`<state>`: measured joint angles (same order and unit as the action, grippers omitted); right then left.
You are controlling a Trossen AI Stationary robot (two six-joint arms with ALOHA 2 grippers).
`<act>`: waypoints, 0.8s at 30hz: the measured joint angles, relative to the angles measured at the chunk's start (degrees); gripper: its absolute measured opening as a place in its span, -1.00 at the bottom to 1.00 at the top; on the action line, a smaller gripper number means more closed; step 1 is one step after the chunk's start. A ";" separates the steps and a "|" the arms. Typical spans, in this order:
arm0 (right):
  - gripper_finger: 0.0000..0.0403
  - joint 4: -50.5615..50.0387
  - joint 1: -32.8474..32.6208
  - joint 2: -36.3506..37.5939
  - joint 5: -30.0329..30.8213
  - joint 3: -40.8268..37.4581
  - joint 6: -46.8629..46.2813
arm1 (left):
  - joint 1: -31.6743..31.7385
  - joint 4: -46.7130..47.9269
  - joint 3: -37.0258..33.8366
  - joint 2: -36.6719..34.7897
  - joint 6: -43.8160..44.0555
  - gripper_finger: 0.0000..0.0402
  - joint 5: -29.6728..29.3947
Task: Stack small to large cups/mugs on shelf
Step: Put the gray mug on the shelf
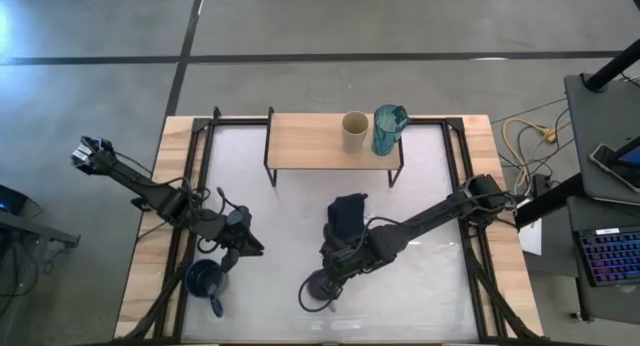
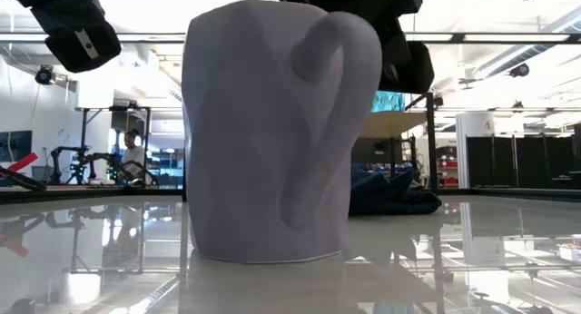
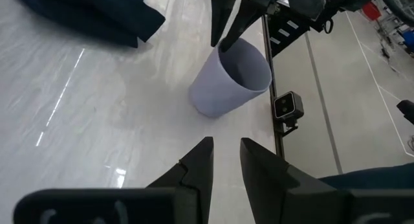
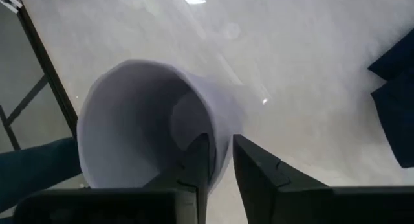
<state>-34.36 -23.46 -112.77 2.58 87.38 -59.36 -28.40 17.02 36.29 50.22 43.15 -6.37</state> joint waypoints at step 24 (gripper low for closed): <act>-0.66 2.79 0.63 -3.36 -3.65 0.04 1.05 | -0.02 1.85 -0.11 0.02 0.01 -0.68 -0.09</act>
<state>-31.58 -22.82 -116.13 -1.07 87.42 -58.31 -28.42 18.87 36.18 50.24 43.16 -6.47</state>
